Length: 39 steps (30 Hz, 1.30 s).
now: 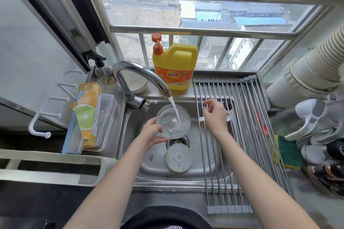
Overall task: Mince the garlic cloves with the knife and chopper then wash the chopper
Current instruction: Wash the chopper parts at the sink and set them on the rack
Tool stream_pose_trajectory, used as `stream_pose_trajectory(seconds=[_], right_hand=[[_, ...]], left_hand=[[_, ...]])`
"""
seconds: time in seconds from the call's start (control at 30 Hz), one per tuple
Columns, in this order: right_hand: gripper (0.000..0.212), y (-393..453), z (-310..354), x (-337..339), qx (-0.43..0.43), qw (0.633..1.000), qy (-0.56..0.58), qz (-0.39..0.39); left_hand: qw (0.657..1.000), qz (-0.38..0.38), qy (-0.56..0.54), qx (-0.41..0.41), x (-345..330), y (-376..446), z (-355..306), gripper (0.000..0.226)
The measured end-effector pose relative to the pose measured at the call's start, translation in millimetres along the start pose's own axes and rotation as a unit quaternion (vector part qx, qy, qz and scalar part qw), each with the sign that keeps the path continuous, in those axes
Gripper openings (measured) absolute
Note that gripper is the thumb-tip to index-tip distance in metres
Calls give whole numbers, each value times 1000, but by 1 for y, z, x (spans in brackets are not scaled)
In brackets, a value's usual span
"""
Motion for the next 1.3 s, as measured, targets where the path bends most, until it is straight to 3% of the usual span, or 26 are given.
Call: stream_pose_trajectory(seconds=[0.03,0.1,0.2,0.27,0.4,0.47,0.53,0.6,0.7,0.83,1.0,1.1,1.3], right_hand=[[19,-5,23,-27,49,994,32,90],[27,-21,57,-79,141,958,-23,249],[39,-33,58,-129,192,899,-185,346],[29,-33,55,-139,203,882,-246,347],[20,-17,45,-124,117,933,-192,279],[5,-9,48,-113,105,952,-143,249],[23,-2,48,-95,68,979,-60,183],[26,4,34,-83,-20,991,66,118],[13,-4,16,-100,-143,943,263,146],[18,-18,29,-111,-236,807,518,158],[16,-32,27,-113,-299,699,634,143],[21,-38,29,-113,-305,672,655,161],[25,-43,28,-108,-306,670,658,156]], left_hand=[[1000,-2,3,4,0,0,2,69],[1000,-1,10,6,-2,-3,4,69],[1000,12,9,3,-5,-6,6,71],[1000,19,0,1,-4,-8,6,71],[1000,11,-10,6,2,-12,7,70],[1000,5,-15,9,5,-11,8,70],[1000,6,-26,9,6,-10,9,69],[999,8,-44,12,6,-10,10,65],[999,11,-47,15,7,-11,10,64],[999,7,-38,16,11,-10,9,65],[999,5,-31,21,13,-6,13,64],[999,8,-35,16,13,-5,13,65],[999,11,-38,10,13,-7,12,64]])
Point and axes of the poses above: each hand's wrist, its own y-axis towards the middle knuckle, its own x-axis out of the back of the hand, z = x × y, the point moved 10 cm from there along y, towards the middle knuckle, and after that the axes turned 11 degrees about x, right-handed, at the moved point
